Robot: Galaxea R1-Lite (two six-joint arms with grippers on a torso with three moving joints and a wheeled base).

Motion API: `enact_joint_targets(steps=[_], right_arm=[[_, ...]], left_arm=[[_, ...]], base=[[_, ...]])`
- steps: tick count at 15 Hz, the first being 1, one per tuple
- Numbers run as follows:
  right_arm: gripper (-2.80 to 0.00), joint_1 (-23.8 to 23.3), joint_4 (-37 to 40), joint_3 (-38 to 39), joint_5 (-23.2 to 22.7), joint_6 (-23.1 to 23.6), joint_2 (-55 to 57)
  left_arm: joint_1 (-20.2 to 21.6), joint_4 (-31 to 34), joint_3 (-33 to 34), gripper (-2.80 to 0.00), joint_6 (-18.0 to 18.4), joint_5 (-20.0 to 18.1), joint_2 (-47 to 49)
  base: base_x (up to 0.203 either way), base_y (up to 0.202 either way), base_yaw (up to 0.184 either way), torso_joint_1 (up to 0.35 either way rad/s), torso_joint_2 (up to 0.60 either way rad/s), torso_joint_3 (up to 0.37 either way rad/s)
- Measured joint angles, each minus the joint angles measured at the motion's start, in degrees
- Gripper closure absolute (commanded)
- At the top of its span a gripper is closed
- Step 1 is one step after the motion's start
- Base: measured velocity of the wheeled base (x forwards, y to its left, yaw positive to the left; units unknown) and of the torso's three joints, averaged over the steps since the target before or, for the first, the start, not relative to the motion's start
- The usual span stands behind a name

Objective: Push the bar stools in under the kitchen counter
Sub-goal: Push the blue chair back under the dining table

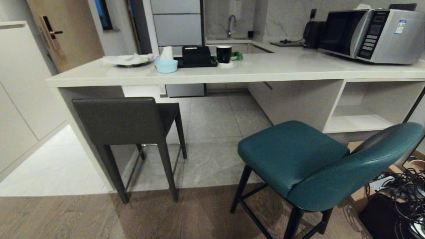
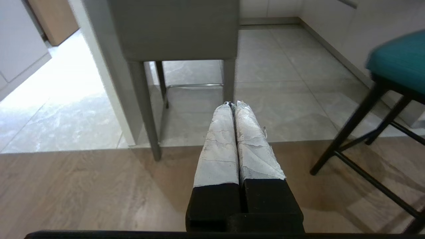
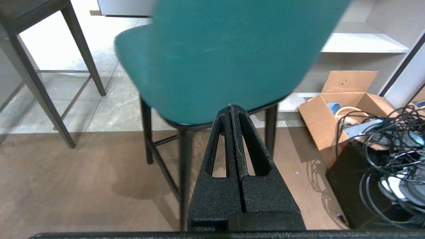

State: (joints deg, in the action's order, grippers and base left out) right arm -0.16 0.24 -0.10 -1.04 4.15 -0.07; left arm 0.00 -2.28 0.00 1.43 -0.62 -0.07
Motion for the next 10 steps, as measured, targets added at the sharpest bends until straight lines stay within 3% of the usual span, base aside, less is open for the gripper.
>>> enact_joint_targets(steps=[10], right_arm=[[0.0,0.0,0.0,0.0,0.29,-0.32,0.0]], left_arm=[[0.0,0.2,0.0,0.0,-0.11,0.07,0.0]], base=[[0.0,-0.194,0.001,0.002,0.0,0.003]])
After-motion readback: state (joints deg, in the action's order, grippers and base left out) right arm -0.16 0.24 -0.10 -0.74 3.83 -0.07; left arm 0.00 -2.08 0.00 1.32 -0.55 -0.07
